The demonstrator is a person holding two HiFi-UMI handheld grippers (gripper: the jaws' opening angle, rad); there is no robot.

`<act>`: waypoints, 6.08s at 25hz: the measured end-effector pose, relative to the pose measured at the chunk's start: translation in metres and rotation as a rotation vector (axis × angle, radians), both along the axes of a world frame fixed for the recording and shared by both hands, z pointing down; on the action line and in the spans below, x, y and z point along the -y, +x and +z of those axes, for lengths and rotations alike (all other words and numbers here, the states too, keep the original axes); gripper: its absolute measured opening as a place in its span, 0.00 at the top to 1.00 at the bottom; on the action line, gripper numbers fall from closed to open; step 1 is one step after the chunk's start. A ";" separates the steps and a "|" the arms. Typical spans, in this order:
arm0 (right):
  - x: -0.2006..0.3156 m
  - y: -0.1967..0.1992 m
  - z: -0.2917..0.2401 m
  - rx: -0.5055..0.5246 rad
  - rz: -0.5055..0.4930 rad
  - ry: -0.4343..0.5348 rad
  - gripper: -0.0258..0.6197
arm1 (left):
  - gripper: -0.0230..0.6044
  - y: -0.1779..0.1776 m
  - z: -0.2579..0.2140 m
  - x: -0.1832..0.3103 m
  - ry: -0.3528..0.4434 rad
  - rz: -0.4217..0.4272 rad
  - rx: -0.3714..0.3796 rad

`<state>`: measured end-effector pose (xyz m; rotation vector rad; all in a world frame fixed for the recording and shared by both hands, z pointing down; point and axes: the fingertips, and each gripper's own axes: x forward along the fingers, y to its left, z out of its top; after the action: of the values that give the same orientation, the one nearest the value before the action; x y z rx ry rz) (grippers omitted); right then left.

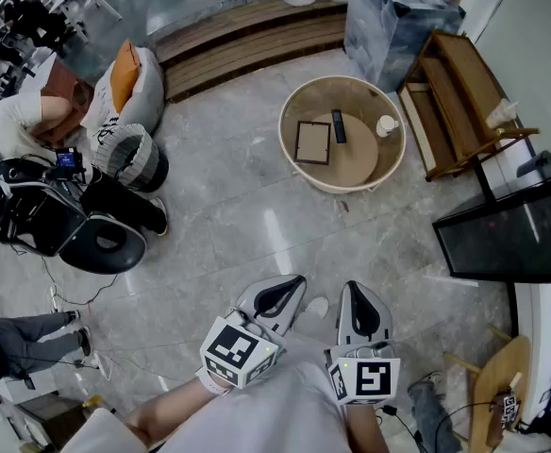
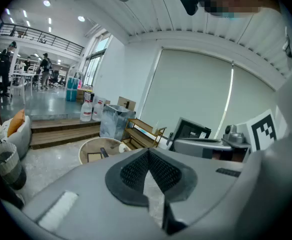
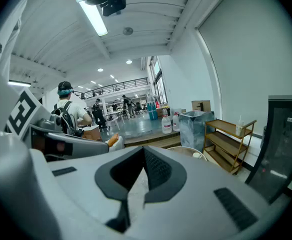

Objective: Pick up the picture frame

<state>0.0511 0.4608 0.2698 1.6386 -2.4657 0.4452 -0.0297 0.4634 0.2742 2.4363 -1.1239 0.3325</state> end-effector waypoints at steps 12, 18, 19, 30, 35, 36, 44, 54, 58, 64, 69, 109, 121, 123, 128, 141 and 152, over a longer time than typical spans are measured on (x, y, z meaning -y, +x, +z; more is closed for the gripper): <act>-0.018 -0.001 -0.008 0.006 0.039 -0.012 0.95 | 0.98 -0.010 -0.003 -0.017 -0.028 -0.021 -0.009; -0.016 0.017 0.001 -0.011 -0.002 -0.008 0.95 | 0.98 0.006 0.005 -0.007 -0.035 -0.049 0.013; -0.014 0.020 0.003 -0.009 -0.009 -0.010 0.95 | 0.98 0.009 0.006 -0.006 -0.035 -0.054 0.019; 0.044 0.030 0.029 -0.004 -0.050 -0.060 0.95 | 0.98 0.003 0.031 0.044 -0.061 -0.116 0.069; 0.113 0.021 0.045 -0.016 -0.046 -0.086 0.95 | 0.98 -0.003 0.045 0.111 -0.081 -0.102 0.054; 0.131 0.017 0.047 -0.015 -0.043 -0.093 0.95 | 0.98 -0.006 0.045 0.128 -0.081 -0.095 0.053; 0.283 -0.042 0.045 -0.007 0.012 -0.141 0.95 | 0.98 -0.061 0.036 0.280 -0.109 -0.003 0.042; 0.387 -0.050 0.044 -0.036 0.004 -0.161 0.83 | 0.98 -0.061 0.038 0.379 -0.117 0.035 0.031; 0.409 -0.049 0.056 -0.043 -0.044 -0.183 0.83 | 0.98 -0.060 0.041 0.403 -0.140 -0.012 0.010; 0.428 -0.038 0.085 -0.043 -0.071 -0.224 0.83 | 0.98 -0.045 0.066 0.424 -0.168 -0.032 0.032; 0.445 -0.029 0.145 -0.037 -0.066 -0.309 0.85 | 0.98 -0.041 0.109 0.440 -0.189 -0.053 0.052; 0.516 -0.055 0.600 -0.080 -0.057 -0.819 0.83 | 0.98 -0.060 0.540 0.505 -0.556 -0.155 0.153; 0.508 -0.055 0.629 -0.066 -0.021 -0.879 0.82 | 0.98 -0.058 0.572 0.501 -0.607 -0.140 0.149; 0.508 -0.054 0.630 -0.043 -0.018 -0.894 0.82 | 0.98 -0.057 0.572 0.502 -0.605 -0.133 0.150; 0.508 -0.049 0.630 0.008 -0.007 -0.931 0.90 | 0.98 -0.056 0.568 0.501 -0.601 -0.114 0.156; 0.501 -0.044 0.593 -0.061 -0.027 -0.847 0.90 | 0.98 -0.046 0.539 0.495 -0.574 -0.076 0.186; 0.494 0.005 0.496 -0.038 0.056 -0.745 0.90 | 0.98 -0.016 0.446 0.489 -0.505 -0.037 0.170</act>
<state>0.0556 -0.0337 0.7658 1.3595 -1.8629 1.1503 -0.0457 -0.0258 0.7204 1.9676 -1.0023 0.7265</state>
